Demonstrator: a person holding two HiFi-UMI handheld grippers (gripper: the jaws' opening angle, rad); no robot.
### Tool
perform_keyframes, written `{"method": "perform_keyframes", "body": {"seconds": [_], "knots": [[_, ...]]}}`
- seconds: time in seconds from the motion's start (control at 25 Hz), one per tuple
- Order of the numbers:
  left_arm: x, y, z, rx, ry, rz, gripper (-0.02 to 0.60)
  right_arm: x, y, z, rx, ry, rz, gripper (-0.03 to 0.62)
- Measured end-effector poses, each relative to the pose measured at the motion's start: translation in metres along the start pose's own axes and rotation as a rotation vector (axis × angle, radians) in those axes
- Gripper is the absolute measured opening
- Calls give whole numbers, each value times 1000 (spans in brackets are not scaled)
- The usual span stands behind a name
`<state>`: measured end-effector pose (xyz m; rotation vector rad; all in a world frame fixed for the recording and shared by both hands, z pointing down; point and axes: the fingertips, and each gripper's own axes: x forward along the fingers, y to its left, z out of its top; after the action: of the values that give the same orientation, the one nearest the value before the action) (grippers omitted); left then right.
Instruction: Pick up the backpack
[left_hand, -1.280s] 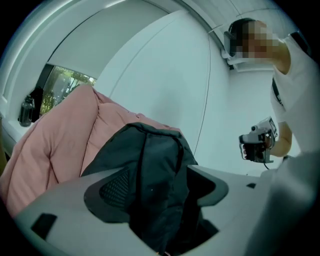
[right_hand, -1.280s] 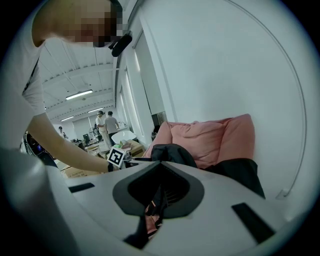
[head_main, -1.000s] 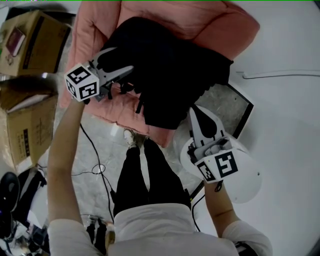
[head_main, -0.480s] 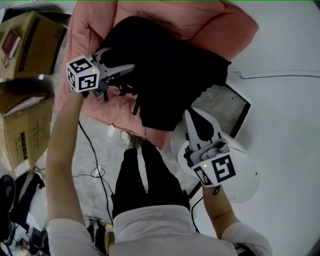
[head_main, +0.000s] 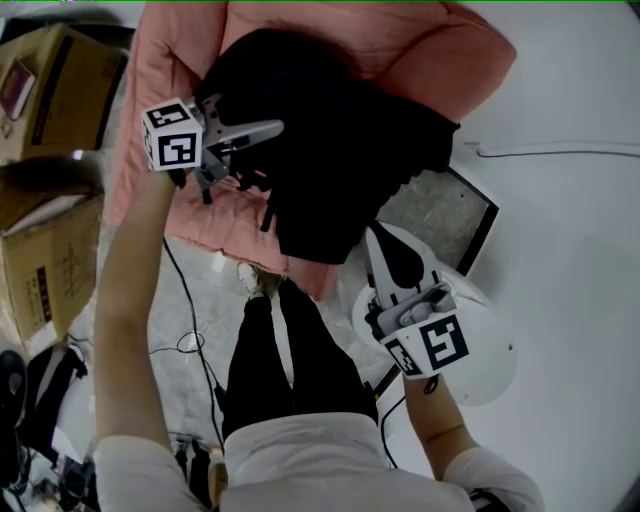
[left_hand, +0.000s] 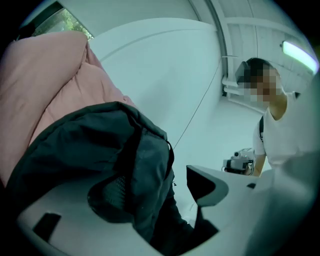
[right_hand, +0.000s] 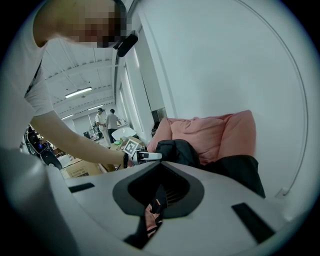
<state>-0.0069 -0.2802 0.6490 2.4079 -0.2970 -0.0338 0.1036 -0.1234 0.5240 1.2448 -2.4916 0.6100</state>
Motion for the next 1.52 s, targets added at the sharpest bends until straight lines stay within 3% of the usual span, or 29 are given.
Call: {"method": "perform_keyframes", "body": {"seconds": [0.12,0.24,0.36,0.4,0.48,0.6,0.68,0.76,0.88,1.0,1.28,1.52], "knots": [[11,-8,4,-8,16,-56,348,2,6,3,1,-8,15,21],[26,-28,11,-17,18,-158,333,3,10,2,4,-10,30,21],[27,-47,10,-107,3,-295,267,2,15,2,4,-9,40,21],[23,-44,8,-137,-7,-304,251,1,17,2,3,-9,42,21],[18,-24,6,-118,-24,-206,225,-1,19,3,5,-9,46,21],[29,4,9,8,-29,-10,218,0,19,0,10,-4,47,21],[42,-2,13,56,-37,4,219,2,22,-2,16,-2,51,21],[50,-18,15,82,-42,-28,216,2,27,-2,16,-5,61,21],[47,-32,9,51,-5,-97,91,2,34,-2,14,-11,75,21],[34,-38,3,25,20,-125,64,-2,37,-1,15,-21,80,21],[14,-39,2,120,-5,35,57,-13,42,-1,16,-34,83,21],[-2,-73,21,255,-49,173,54,-25,46,1,13,-52,74,21]]}}
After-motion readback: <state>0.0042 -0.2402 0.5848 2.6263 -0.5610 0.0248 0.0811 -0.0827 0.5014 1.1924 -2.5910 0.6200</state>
